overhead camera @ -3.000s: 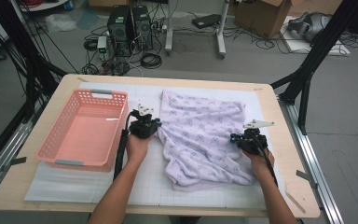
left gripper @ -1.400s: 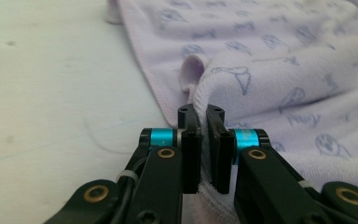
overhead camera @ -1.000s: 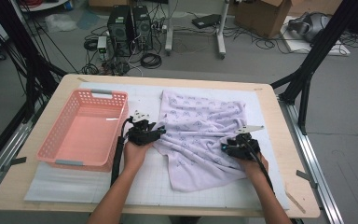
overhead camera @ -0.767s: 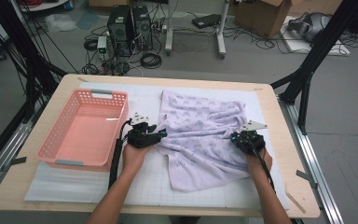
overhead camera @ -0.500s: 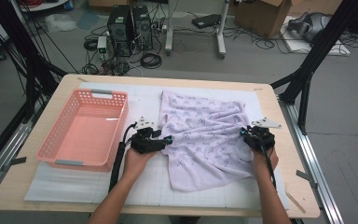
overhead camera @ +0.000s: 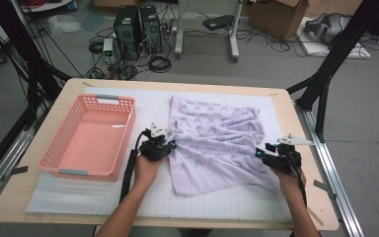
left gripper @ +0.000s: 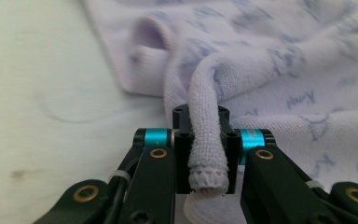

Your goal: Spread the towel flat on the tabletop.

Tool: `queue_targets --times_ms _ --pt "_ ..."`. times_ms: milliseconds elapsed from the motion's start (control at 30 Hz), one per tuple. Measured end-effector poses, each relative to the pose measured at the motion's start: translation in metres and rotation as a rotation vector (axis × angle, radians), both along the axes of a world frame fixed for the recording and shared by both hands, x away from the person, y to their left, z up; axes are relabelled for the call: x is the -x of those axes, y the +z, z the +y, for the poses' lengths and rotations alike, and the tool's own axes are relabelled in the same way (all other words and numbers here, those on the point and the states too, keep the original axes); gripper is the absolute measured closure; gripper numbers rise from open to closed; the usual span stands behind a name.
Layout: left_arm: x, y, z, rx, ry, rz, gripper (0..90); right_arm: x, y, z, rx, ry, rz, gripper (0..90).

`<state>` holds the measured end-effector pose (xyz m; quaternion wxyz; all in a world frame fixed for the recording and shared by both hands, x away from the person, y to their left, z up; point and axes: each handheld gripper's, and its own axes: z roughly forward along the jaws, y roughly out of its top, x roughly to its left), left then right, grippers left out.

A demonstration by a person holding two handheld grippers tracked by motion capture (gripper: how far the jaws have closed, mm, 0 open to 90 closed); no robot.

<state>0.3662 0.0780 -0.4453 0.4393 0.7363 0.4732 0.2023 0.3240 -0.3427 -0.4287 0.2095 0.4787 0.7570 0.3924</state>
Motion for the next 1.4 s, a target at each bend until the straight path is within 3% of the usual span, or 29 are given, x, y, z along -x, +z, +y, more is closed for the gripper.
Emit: queue_targets --times_ms 133,200,267,300,367,433,500,633,733,800,933,1067,1267,1400 --pt "-0.005 -0.002 0.007 0.013 -0.006 0.026 78.5 -0.008 -0.012 0.017 0.014 0.064 0.066 47.0" --pt "-0.004 -0.002 0.006 0.026 -0.013 0.039 66.9 -0.013 -0.016 0.028 0.062 0.095 0.08 54.3" --pt "-0.002 0.0 0.007 0.049 -0.021 0.04 58.1 -0.015 -0.014 0.031 0.133 0.086 0.043 83.1" --pt "-0.001 0.0 0.007 0.052 -0.026 0.045 53.6 -0.019 -0.014 0.029 0.14 0.079 0.036 84.9" --pt "0.002 0.002 0.006 0.065 -0.051 0.049 49.2 -0.024 -0.011 0.024 0.173 -0.006 -0.009 85.8" --pt "0.006 0.004 0.005 0.056 -0.074 0.041 47.7 -0.029 -0.009 0.019 0.184 -0.079 -0.052 85.7" --pt "0.01 0.006 0.004 0.078 -0.088 0.018 47.5 -0.033 -0.011 0.017 0.193 -0.129 -0.062 83.8" --pt "0.019 0.008 0.006 0.08 -0.12 0.006 46.6 -0.032 -0.01 0.013 0.145 -0.153 -0.055 68.6" --pt "0.027 0.008 0.009 0.066 -0.141 0.002 45.1 -0.02 0.001 0.008 0.084 -0.158 -0.102 63.6" --pt "0.034 0.008 0.012 0.069 -0.149 -0.003 44.7 -0.009 0.009 0.003 0.039 -0.147 -0.123 62.2" --pt "0.043 0.006 0.016 0.04 -0.177 0.024 43.8 0.012 0.013 -0.004 0.029 -0.095 -0.136 60.9" --pt "0.055 0.005 0.023 0.037 -0.181 0.023 43.8 0.029 0.006 -0.007 0.057 -0.058 -0.103 59.9" --pt "0.065 0.006 0.03 0.056 -0.176 0.028 43.7 0.045 0.0 -0.005 0.06 -0.012 -0.06 57.2" --pt "0.073 0.003 0.034 0.089 -0.167 0.045 44.1 0.052 -0.006 -0.005 0.077 0.003 -0.027 56.5"
